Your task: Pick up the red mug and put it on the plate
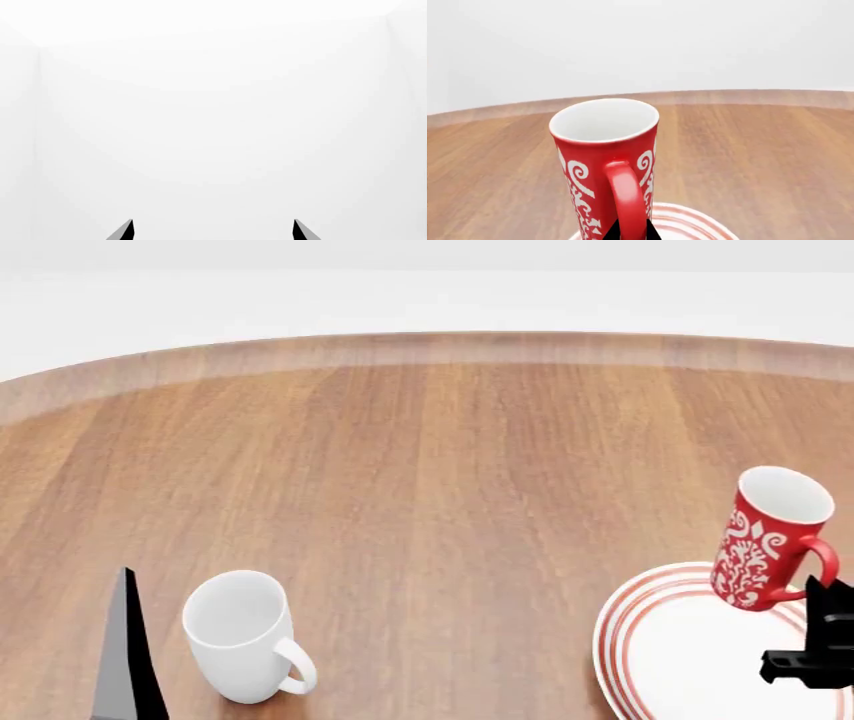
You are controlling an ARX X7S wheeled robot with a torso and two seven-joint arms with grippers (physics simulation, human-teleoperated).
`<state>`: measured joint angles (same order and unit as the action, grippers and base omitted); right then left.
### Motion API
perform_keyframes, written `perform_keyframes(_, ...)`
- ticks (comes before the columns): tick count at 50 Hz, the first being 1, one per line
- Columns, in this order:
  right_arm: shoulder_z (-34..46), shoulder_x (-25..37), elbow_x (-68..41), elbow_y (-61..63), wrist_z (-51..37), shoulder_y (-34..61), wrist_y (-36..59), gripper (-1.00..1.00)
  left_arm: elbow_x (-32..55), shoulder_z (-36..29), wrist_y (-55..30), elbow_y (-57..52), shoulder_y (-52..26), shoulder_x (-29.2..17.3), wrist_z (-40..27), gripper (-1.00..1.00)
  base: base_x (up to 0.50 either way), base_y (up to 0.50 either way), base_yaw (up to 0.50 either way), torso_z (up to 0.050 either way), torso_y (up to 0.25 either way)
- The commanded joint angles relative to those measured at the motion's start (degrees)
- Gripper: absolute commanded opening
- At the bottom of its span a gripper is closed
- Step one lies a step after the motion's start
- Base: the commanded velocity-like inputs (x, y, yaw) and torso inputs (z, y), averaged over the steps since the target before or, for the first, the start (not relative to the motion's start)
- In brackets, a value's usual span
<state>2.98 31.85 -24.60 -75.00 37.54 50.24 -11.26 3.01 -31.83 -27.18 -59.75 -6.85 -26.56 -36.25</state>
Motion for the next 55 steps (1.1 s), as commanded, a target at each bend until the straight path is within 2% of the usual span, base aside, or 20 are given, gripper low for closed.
perform_keyframes(1,-9.8,-1.2,8.4,0.1,1.5,-0.5,-2.3,-1.0,0.8,-0.9,0.4,0.3,-0.7,-1.0,-1.4,1.0,0.0,0.0,0.0,0.0,0.0)
perform_keyframes(13,-16.2,-1.7,16.5,0.0,-1.5,-0.5,-3.8,-1.0,1.1,-1.3,0.5,0.0,-0.9,-1.7,-2.2,1.0,0.0,0.0,0.0,0.0,0.0)
perform_keyframes(36,-23.9,-3.1,22.6,0.0,-0.9,-1.2,-2.2,-1.0,2.7,-3.7,0.8,-0.2,-2.8,-4.0,-5.6,1.0,0.0,0.0,0.0,0.001,0.0)
perform_keyframes(49,-25.1,-3.1,24.1,0.0,-1.8,-1.2,-2.5,-1.0,7.1,-9.0,2.4,-0.2,-7.7,-9.5,-13.8,1.0,0.0,0.0,0.0,0.0,0.001)
perform_keyframes(55,-25.1,-3.0,24.3,0.0,-1.8,-1.2,-3.0,-1.0,11.8,-17.4,5.3,-0.2,-15.5,-15.4,-23.4,1.0,0.0,0.0,0.0,0.0,0.0)
